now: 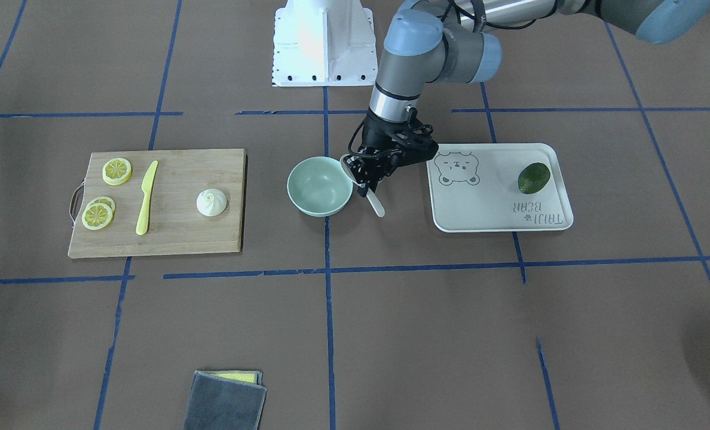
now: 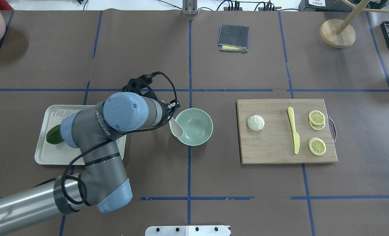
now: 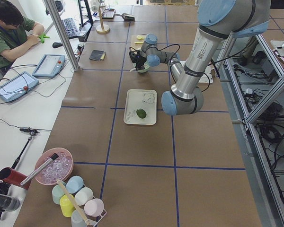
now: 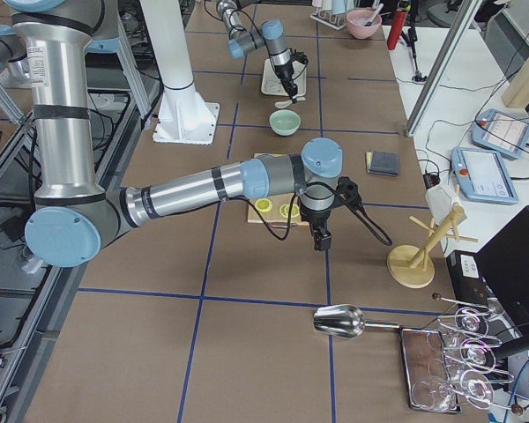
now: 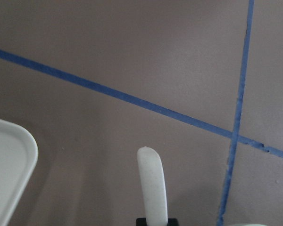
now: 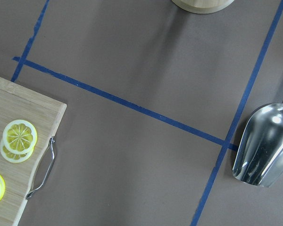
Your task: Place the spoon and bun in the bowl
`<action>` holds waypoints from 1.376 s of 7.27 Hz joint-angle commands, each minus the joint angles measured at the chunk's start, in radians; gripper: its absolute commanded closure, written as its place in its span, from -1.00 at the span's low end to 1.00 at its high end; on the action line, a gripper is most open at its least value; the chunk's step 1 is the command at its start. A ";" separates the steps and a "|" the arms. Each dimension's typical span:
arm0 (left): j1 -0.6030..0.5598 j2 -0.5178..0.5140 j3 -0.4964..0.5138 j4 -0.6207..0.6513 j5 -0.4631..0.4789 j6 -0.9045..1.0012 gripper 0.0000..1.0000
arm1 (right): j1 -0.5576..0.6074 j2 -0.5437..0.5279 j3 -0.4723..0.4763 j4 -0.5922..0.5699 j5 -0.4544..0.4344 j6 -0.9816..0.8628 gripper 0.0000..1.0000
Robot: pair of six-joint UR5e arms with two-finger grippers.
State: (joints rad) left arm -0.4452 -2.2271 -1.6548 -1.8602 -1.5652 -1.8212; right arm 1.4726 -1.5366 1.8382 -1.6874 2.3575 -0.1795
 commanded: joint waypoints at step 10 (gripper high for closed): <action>-0.361 0.277 -0.183 0.009 -0.354 1.164 -1.00 | -0.340 0.123 0.070 0.236 -0.021 0.471 -1.00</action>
State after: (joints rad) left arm -0.6732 -2.0279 -1.8233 -1.8519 -1.8058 -0.9228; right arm 1.2181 -1.4469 1.9035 -1.5082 2.3483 0.1068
